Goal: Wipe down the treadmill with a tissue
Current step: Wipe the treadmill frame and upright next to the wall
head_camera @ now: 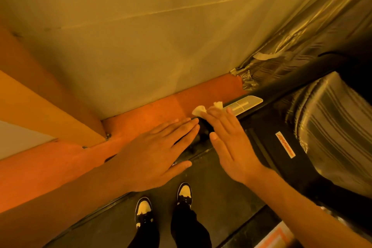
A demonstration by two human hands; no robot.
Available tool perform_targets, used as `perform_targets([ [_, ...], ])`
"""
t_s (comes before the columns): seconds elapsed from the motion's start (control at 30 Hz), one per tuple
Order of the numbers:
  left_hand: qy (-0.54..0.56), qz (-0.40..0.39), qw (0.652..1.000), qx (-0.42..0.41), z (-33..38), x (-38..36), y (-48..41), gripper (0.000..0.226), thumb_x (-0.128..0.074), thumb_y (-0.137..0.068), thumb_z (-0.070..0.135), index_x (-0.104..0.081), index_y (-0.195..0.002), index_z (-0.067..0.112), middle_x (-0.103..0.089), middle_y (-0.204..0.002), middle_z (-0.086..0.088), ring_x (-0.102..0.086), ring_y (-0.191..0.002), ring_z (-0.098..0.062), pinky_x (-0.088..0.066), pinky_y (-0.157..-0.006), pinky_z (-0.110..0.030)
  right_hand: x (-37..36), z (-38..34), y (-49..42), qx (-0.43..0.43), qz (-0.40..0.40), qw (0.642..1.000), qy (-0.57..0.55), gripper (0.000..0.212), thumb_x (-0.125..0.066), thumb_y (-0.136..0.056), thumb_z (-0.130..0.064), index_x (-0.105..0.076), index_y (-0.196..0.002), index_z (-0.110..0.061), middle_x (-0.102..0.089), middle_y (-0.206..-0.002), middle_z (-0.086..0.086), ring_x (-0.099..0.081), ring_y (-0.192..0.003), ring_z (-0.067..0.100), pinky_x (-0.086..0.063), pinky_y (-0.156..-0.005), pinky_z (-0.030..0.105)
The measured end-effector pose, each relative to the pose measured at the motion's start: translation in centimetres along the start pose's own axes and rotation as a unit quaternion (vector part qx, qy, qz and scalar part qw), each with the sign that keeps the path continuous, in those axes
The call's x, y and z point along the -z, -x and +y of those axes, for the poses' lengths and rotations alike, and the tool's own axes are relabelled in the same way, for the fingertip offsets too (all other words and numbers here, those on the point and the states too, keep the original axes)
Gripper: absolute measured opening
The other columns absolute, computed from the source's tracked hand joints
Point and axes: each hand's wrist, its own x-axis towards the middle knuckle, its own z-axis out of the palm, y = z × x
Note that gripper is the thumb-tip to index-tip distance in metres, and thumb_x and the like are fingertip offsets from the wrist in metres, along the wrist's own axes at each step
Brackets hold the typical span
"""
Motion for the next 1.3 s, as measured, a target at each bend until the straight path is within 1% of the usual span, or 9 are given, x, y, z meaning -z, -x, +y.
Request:
perform_targets([
  [0.1,-0.008,0.001,1.000,-0.001,0.0,0.0,0.0,0.073,-0.026,-0.109,0.057,-0.019,-0.165,0.011,-0.016,-0.172,-0.007,-0.014,-0.158,-0.018,-0.007,-0.127,-0.033,2.6,4.9,-1.0,-0.021,-0.025,0.993,0.110,0.063,-0.014,-0.111,-0.045,-0.050,-0.151,-0.012,-0.051,-0.155,0.011,-0.038,-0.150,0.023,-0.006,-0.130,0.040],
  [0.23,-0.002,0.000,1.000,-0.004,0.0,0.1,0.0,0.072,-0.024,-0.109,0.057,-0.017,-0.165,0.012,-0.015,-0.172,-0.007,-0.014,-0.159,-0.019,-0.009,-0.126,-0.034,4.1,5.3,-3.3,-0.129,0.022,0.985,0.110,0.062,-0.014,-0.107,-0.040,-0.065,-0.132,-0.012,-0.065,-0.134,0.011,-0.050,-0.136,0.025,-0.003,-0.130,0.040],
  [0.43,-0.010,0.013,1.000,-0.009,-0.2,-0.1,0.1,0.073,-0.025,-0.109,0.057,-0.021,-0.164,0.010,-0.020,-0.171,-0.010,-0.022,-0.157,-0.021,-0.013,-0.127,-0.036,1.6,0.1,-2.8,0.015,-0.063,0.994,0.087,0.064,-0.014,-0.110,-0.045,-0.060,-0.137,-0.011,-0.063,-0.135,0.006,-0.052,-0.134,0.022,-0.011,-0.129,0.046],
  [0.6,-0.014,0.022,1.000,-0.016,-0.3,-0.2,0.0,0.072,-0.027,-0.109,0.056,-0.021,-0.164,0.009,-0.020,-0.171,-0.010,-0.021,-0.157,-0.021,-0.010,-0.126,-0.036,6.7,9.6,-3.9,-0.143,-0.052,0.966,0.211,0.095,0.006,-0.100,-0.068,-0.062,-0.136,-0.012,-0.064,-0.136,0.011,-0.049,-0.138,0.027,-0.001,-0.130,0.047],
  [0.7,-0.009,0.021,1.000,-0.015,-0.3,-0.5,0.1,0.073,-0.025,-0.110,0.056,-0.018,-0.165,0.010,-0.017,-0.172,-0.009,-0.018,-0.158,-0.022,-0.010,-0.126,-0.037,6.6,8.3,-4.5,-0.199,-0.018,0.967,0.161,0.087,-0.001,-0.101,-0.065,-0.065,-0.129,-0.012,-0.065,-0.132,0.011,-0.049,-0.136,0.027,-0.001,-0.129,0.046],
  [0.9,-0.011,0.047,0.999,-0.012,-0.2,-0.8,0.1,0.073,-0.027,-0.108,0.058,-0.029,-0.162,0.009,-0.026,-0.169,-0.013,-0.025,-0.156,-0.025,-0.015,-0.124,-0.040,2.1,-0.7,-2.7,-0.031,-0.085,0.993,0.077,0.071,-0.012,-0.107,-0.056,-0.059,-0.138,-0.014,-0.060,-0.138,0.001,-0.046,-0.139,0.016,-0.006,-0.130,0.045],
  [1.07,-0.003,0.046,0.999,-0.010,-0.3,-0.7,0.0,0.076,-0.028,-0.107,0.061,-0.026,-0.163,0.009,-0.025,-0.170,-0.010,-0.024,-0.156,-0.024,-0.016,-0.123,-0.040,7.5,9.6,-3.9,-0.183,-0.032,0.965,0.187,0.094,0.004,-0.098,-0.074,-0.061,-0.133,-0.015,-0.064,-0.134,0.010,-0.048,-0.138,0.025,-0.004,-0.129,0.052],
  [1.13,0.001,0.044,0.999,-0.005,-0.3,-0.6,0.0,0.076,-0.029,-0.107,0.061,-0.026,-0.163,0.009,-0.025,-0.169,-0.010,-0.025,-0.156,-0.023,-0.016,-0.123,-0.040,7.9,11.0,-3.8,-0.227,-0.010,0.956,0.189,0.088,-0.003,-0.099,-0.071,-0.060,-0.135,-0.014,-0.062,-0.138,0.012,-0.045,-0.142,0.027,-0.004,-0.128,0.055],
  [1.3,0.009,0.043,0.999,-0.003,-0.1,-0.7,0.1,0.076,-0.028,-0.107,0.062,-0.027,-0.163,0.009,-0.025,-0.170,-0.010,-0.026,-0.156,-0.023,-0.016,-0.123,-0.039,2.9,1.2,-2.7,-0.100,-0.035,0.993,0.060,0.080,-0.008,-0.102,-0.068,-0.057,-0.137,-0.016,-0.059,-0.136,0.004,-0.045,-0.139,0.019,-0.004,-0.129,0.047],
])
